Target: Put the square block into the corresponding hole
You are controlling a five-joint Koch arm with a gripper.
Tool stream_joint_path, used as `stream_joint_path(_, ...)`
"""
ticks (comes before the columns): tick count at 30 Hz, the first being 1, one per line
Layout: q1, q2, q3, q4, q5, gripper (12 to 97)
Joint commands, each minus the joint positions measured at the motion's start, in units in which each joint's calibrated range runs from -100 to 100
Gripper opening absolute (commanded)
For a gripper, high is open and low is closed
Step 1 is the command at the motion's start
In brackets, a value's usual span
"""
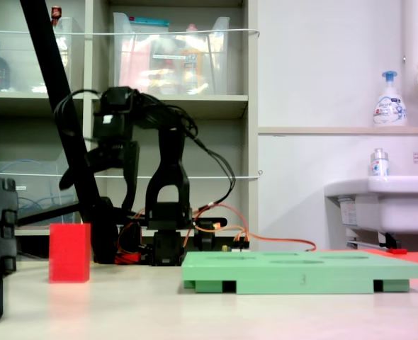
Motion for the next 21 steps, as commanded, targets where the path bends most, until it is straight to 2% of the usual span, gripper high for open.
stream_joint_path(1, 0.0, 5.7, 5.2, -3.6, -0.2, 85.7)
stream_joint_path(5, 0.1, 13.9, 8.4, -3.3, -0.3, 95.5)
stream_joint_path(21, -0.1, 45.8, 29.1, -2.4, -0.4, 95.5)
